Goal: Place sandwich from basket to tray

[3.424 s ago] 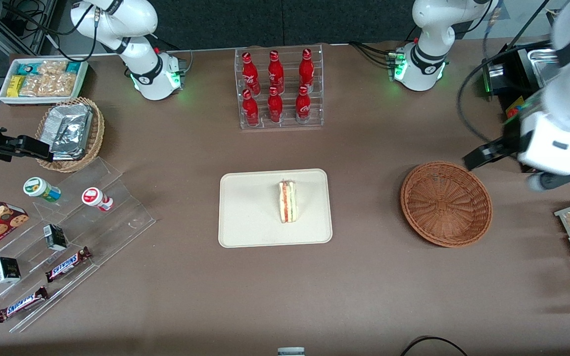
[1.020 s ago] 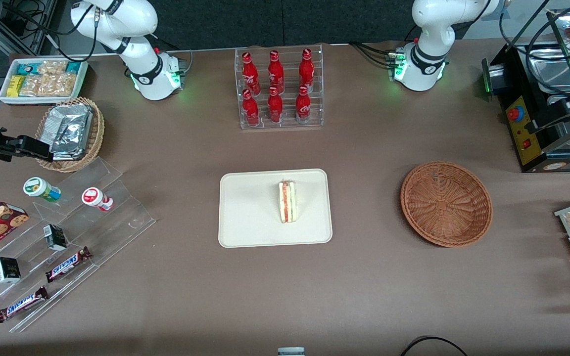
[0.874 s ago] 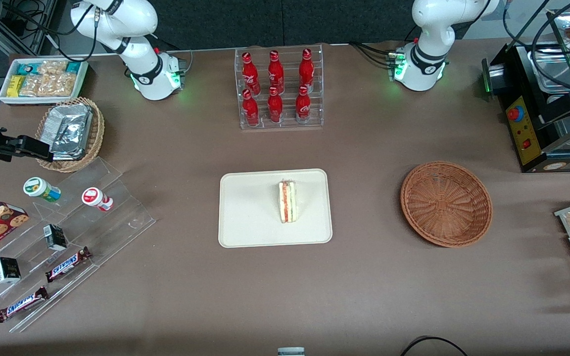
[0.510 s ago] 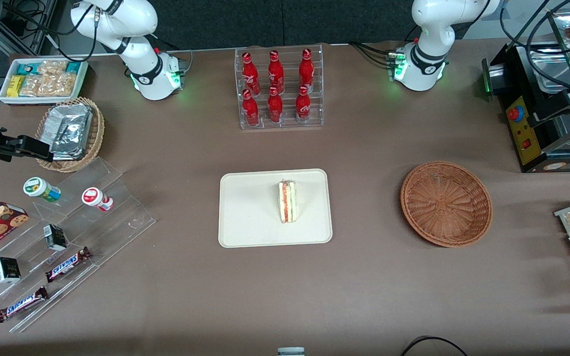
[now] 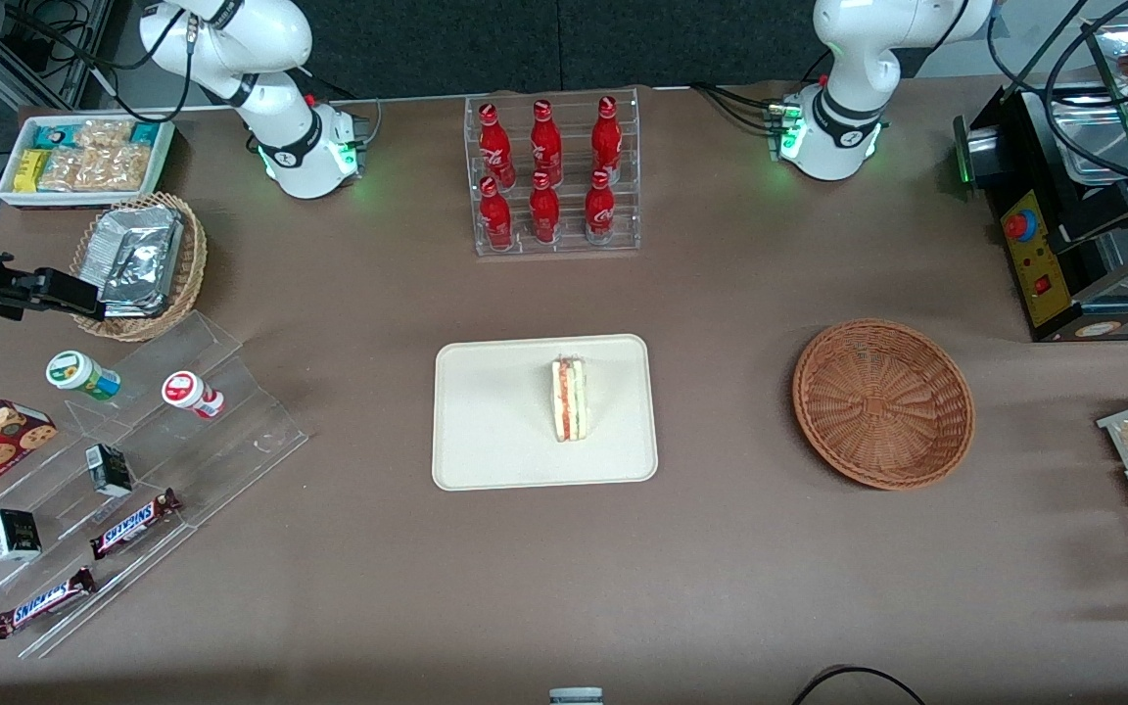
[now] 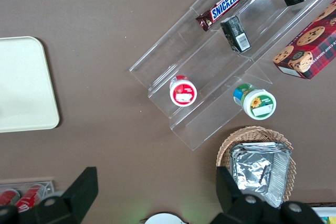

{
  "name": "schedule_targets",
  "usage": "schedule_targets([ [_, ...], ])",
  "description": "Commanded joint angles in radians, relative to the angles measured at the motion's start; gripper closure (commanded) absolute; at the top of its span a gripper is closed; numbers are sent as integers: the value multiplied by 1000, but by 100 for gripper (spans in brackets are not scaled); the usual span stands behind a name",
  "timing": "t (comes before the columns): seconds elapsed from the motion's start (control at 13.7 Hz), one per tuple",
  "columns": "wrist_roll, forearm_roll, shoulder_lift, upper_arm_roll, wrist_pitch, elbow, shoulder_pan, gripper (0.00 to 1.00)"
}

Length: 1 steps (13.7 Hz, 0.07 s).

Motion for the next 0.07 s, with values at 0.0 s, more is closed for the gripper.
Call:
schedule_targets([
  [0.0,22,-12,-20,16,-6,-7,-12,1],
])
